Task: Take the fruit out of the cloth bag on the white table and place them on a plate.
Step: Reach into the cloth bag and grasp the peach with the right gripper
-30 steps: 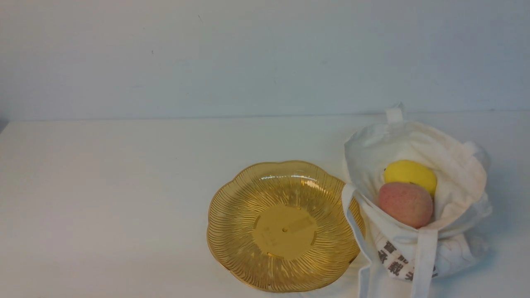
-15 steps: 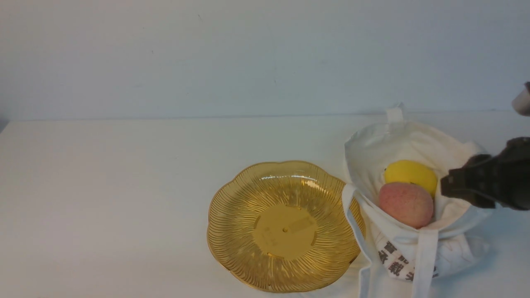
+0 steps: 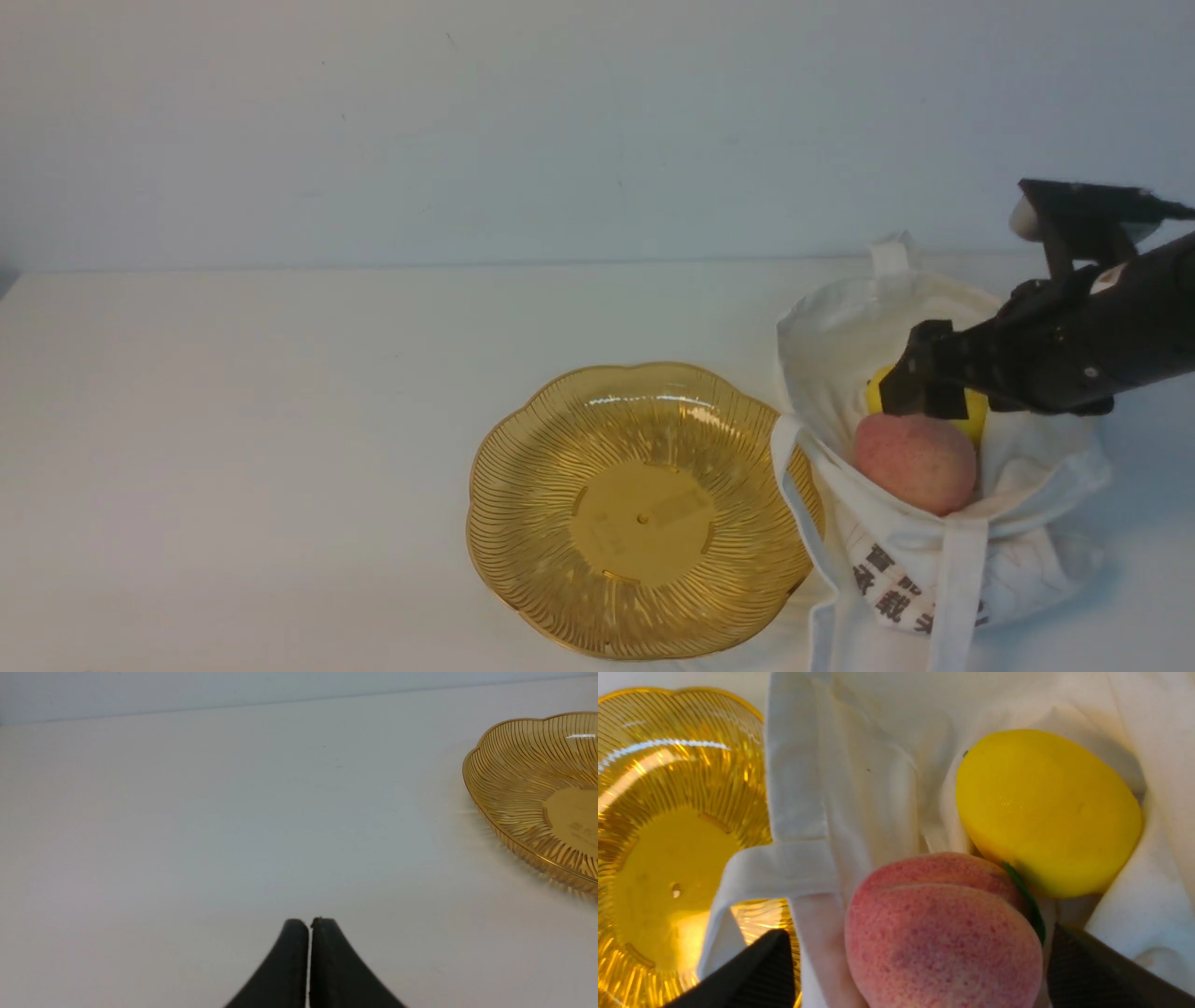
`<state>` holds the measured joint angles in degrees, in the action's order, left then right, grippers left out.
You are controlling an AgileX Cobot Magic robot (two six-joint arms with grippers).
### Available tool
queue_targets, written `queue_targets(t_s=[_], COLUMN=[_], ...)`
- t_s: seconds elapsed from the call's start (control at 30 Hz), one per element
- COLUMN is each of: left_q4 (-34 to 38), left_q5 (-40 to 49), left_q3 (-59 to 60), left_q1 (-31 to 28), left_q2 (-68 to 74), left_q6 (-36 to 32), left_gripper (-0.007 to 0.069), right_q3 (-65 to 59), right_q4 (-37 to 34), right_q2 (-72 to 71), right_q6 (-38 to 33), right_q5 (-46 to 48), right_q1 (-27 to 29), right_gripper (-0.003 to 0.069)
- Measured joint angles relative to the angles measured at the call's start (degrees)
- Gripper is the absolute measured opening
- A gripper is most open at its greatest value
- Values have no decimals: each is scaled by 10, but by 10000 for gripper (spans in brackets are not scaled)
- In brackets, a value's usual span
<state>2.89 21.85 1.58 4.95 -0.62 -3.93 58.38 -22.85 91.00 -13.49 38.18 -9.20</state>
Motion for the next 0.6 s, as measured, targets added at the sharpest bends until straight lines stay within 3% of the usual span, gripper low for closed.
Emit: queue_targets(t_s=[0.4, 0.6], left_q4=[0, 0], left_q5=[0, 0], left_q3=[0, 0], left_q1=[0, 0], left_q2=[0, 0], left_q6=[0, 0], left_gripper=[-8, -8], right_q3=[4, 5], right_q4=[0, 0], right_q2=[76, 76], right_q6=[11, 11], right_q5=[-14, -14], right_q1=[0, 0], right_gripper=[685, 594])
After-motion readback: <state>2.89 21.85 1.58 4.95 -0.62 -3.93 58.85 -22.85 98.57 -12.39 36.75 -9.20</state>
